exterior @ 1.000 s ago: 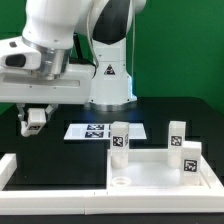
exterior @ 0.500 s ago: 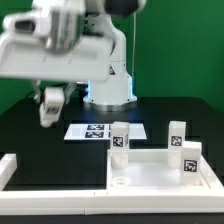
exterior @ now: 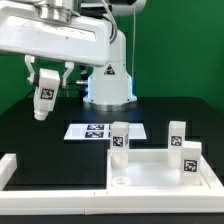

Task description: Assemble square table

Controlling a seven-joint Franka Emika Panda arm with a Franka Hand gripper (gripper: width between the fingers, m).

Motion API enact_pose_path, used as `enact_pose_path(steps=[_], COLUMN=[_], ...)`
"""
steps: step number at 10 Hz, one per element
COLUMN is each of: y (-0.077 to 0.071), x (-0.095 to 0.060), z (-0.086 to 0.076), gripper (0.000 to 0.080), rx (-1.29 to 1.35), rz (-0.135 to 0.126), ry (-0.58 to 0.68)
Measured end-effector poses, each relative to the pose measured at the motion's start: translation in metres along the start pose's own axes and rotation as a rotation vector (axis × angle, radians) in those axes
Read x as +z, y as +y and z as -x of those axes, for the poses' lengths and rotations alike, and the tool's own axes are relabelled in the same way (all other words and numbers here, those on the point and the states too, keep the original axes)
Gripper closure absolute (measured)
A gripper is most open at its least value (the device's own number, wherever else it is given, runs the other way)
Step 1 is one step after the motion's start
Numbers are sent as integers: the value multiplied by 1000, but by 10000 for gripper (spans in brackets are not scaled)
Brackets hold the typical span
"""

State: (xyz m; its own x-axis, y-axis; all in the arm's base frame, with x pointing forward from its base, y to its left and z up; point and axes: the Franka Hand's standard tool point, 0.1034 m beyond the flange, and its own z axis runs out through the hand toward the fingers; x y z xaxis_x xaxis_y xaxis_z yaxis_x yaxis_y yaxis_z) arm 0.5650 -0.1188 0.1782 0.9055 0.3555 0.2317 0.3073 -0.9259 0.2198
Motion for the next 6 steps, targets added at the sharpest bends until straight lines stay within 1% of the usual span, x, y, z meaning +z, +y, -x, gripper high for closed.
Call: enact_pose_path(steps=[2, 3, 4, 5, 6], y=[-6, -27, -45, -52, -62], x=[1, 6, 7, 6, 4], z=[-1, -2, -18, -40, -67], gripper=[509, 509, 509, 509, 509], rx=[24, 99, 133, 197, 258], rz=[-13, -63, -120, -157, -178], ry=[-9, -27, -36, 0, 41])
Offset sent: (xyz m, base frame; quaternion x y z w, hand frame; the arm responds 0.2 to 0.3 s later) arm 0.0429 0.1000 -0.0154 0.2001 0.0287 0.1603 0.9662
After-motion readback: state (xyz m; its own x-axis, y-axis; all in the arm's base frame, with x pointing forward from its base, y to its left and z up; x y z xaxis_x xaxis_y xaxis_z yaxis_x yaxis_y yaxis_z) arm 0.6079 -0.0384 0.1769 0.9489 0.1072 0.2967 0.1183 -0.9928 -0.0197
